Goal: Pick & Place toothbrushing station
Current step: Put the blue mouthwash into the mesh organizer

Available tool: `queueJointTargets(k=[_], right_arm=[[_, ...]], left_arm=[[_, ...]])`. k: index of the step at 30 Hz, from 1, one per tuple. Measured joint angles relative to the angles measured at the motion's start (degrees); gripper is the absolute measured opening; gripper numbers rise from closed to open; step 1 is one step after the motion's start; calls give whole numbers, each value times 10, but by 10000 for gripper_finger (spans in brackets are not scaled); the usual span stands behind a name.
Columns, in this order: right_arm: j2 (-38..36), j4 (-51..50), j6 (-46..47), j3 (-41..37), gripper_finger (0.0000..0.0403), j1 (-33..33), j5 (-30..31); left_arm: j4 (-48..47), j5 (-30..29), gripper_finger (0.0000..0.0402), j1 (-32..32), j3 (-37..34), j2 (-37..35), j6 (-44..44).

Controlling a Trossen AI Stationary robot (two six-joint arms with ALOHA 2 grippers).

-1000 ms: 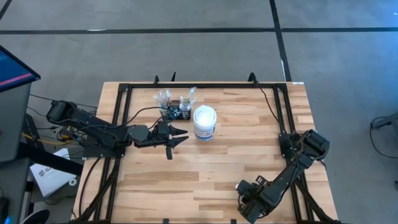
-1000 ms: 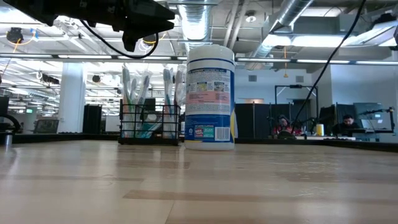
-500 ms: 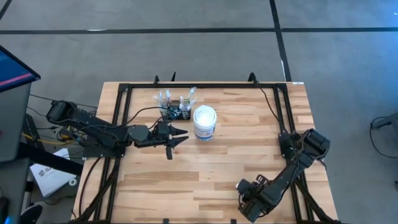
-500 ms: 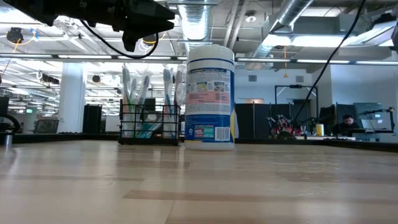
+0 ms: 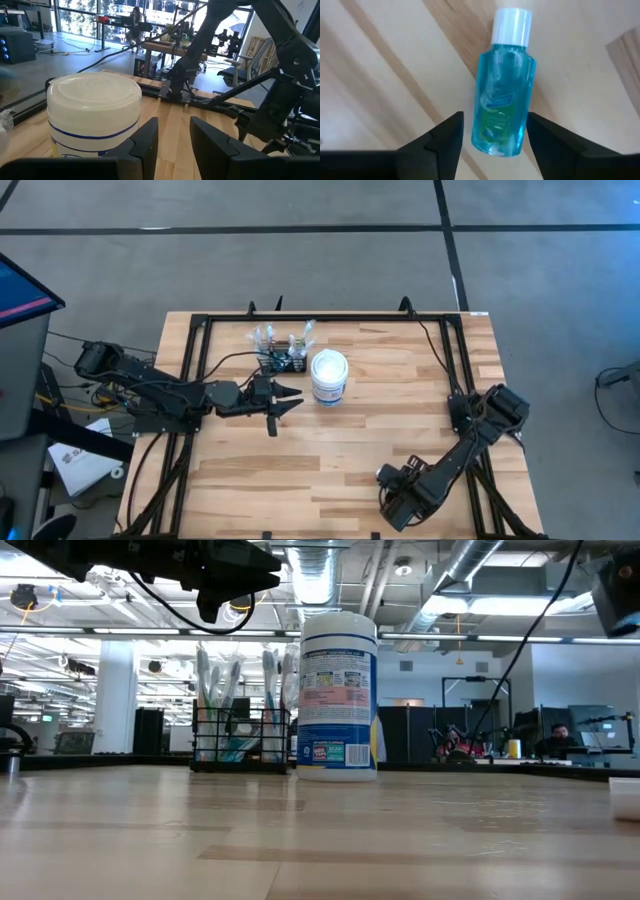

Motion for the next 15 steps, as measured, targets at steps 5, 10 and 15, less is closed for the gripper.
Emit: queueJointTargets(k=[5,10,15], right_arm=[[-2,-6,-23,20,209,-12,-1],[-2,-6,-27,26,208,-14,0],[-2,-15,-25,26,208,-17,-1]], left_arm=[[0,0,107,0,0,0,0],[0,1,107,0,0,0,0],[0,1,107,0,0,0,0]])
